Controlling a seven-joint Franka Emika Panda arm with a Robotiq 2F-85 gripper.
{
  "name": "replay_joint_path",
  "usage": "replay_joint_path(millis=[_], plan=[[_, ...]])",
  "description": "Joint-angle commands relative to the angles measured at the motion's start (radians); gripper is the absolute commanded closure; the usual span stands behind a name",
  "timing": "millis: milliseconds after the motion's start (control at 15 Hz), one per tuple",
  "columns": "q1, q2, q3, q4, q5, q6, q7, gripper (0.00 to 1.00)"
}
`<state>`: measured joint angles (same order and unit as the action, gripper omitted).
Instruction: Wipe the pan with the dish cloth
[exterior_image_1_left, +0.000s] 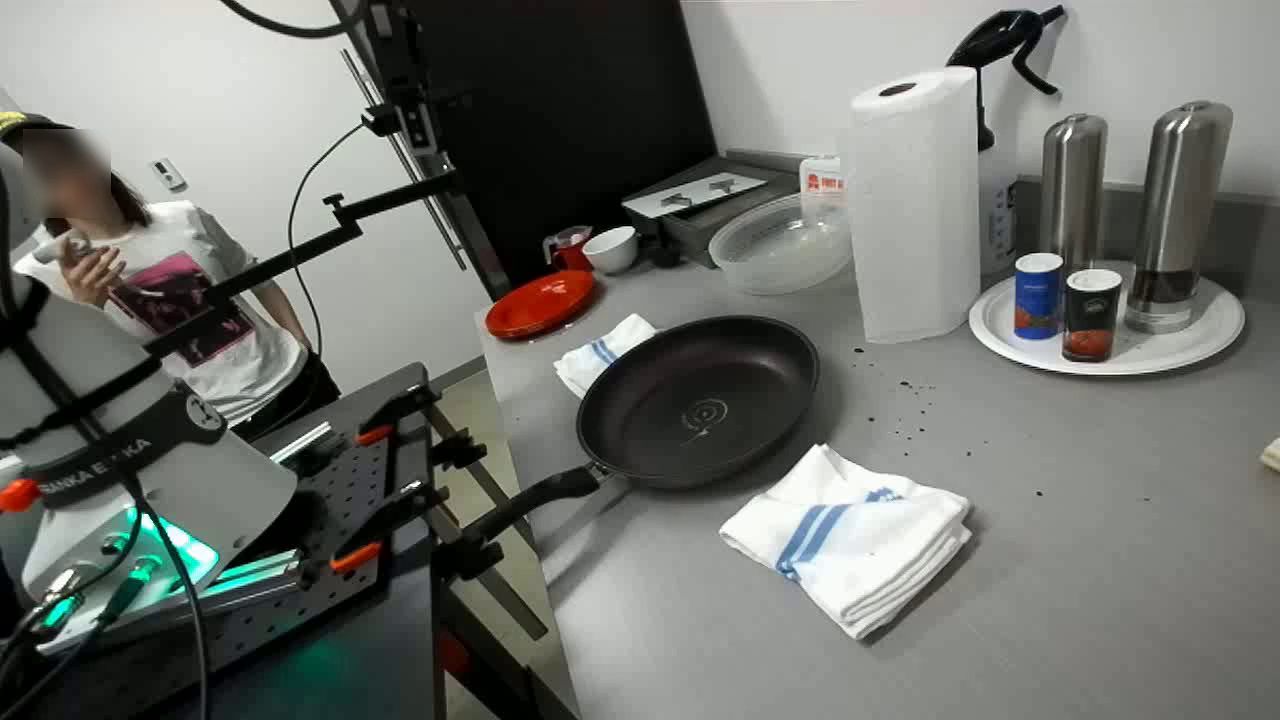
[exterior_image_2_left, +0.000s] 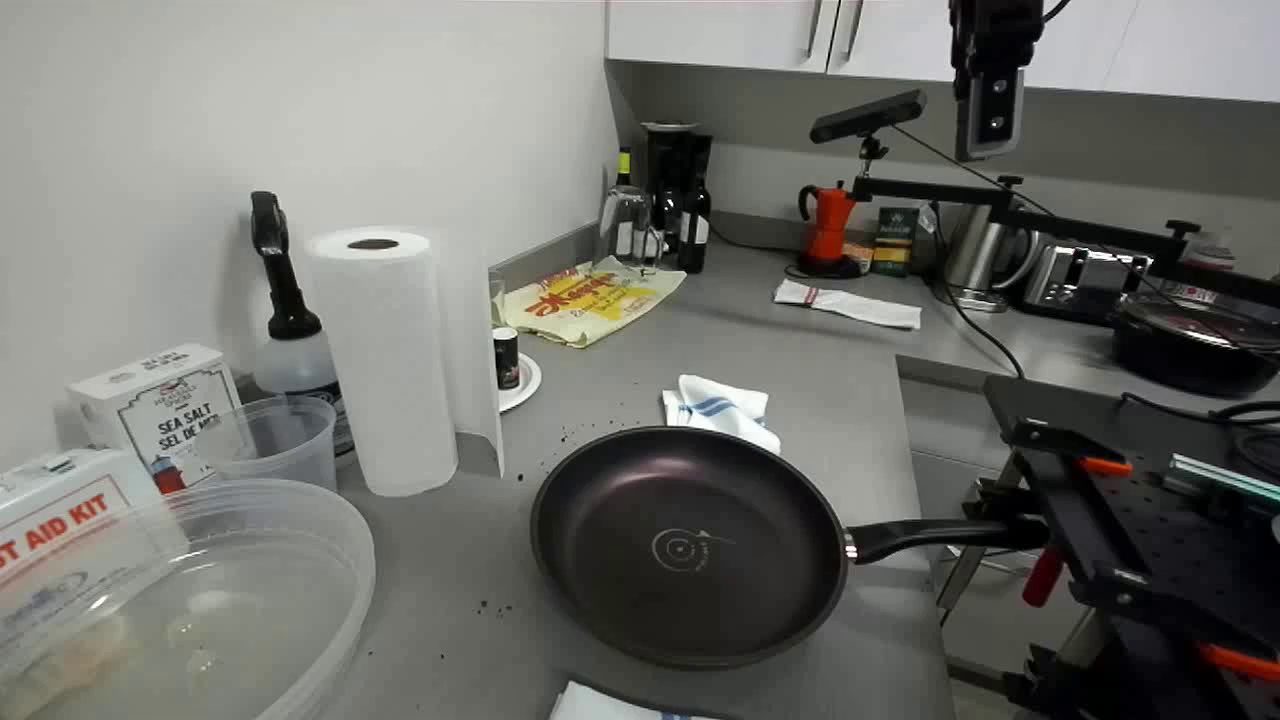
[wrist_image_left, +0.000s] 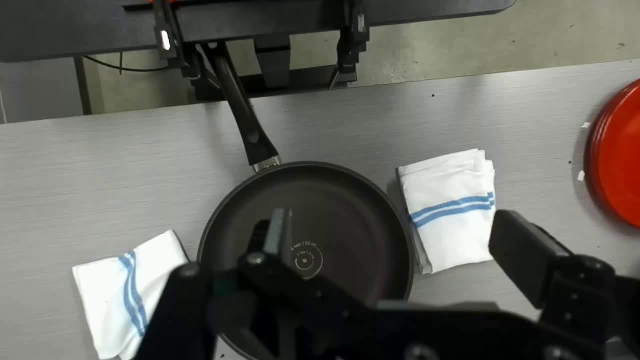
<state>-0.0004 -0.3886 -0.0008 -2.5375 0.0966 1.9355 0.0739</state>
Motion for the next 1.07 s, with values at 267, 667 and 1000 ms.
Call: replay_joint_path(millis=[267, 667, 1000], plan=[[-0.002, 0.0, 0.002, 0.001, 0.001, -0.001, -0.001, 0.0], [-0.001, 0.057, -0.017, 0.013, 0.039, 0.04, -0.026, 0.0], [-0.05, 0.271, -0.078, 0.082, 0.127, 0.206, 0.007, 0.0]])
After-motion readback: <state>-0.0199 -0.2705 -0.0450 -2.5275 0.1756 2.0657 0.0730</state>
